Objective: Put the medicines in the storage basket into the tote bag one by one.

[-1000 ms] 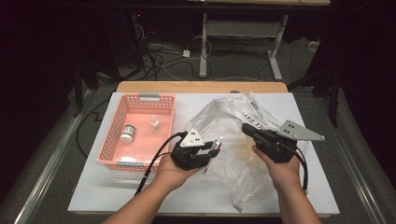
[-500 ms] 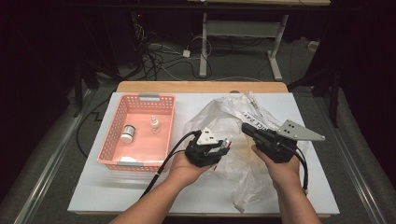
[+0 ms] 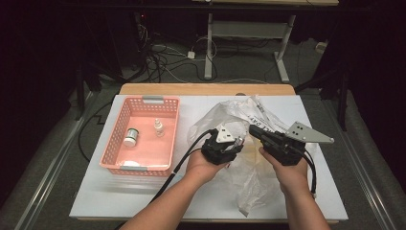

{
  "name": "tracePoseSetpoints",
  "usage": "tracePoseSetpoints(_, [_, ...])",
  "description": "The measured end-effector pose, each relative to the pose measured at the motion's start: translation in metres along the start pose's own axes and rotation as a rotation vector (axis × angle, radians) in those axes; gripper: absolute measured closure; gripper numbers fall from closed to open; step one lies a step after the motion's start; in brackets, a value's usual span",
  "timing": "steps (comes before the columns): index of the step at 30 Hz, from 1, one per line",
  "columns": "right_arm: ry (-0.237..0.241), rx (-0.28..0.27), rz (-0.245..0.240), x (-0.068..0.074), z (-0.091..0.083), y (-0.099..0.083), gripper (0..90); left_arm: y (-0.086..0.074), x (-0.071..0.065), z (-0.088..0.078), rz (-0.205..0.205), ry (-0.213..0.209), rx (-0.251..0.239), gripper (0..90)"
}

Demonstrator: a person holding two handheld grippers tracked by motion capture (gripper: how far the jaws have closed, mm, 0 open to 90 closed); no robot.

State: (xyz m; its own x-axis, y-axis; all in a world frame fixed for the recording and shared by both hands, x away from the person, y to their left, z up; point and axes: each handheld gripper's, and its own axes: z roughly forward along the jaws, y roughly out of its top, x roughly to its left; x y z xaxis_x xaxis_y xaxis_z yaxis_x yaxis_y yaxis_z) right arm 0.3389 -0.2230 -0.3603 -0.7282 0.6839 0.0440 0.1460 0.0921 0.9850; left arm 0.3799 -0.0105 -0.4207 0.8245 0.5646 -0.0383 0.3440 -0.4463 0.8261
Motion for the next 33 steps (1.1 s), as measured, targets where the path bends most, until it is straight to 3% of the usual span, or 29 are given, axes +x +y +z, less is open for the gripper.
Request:
tracePoseSetpoints(10, [-0.003, -0.006, 0.004, -0.002, -0.002, 0.0, 90.0, -0.001, 0.001, 0.021, 0.013, 0.043, 0.009, 65.1])
tracePoseSetpoints(15, [-0.007, -0.006, 0.008, -0.004, -0.002, -0.001, 90.0, -0.001, 0.001, 0.025, 0.012, 0.057, -0.011, 65.1])
tracePoseSetpoints(31, [-0.016, -0.012, 0.018, -0.008, -0.004, -0.001, 90.0, -0.002, -0.002, 0.045, -0.017, 0.055, 0.014, 64.8])
tracePoseSetpoints(33, [-0.019, -0.017, 0.018, -0.008, -0.004, -0.001, 90.0, -0.001, -0.002, 0.044, -0.025, 0.041, 0.008, 60.9])
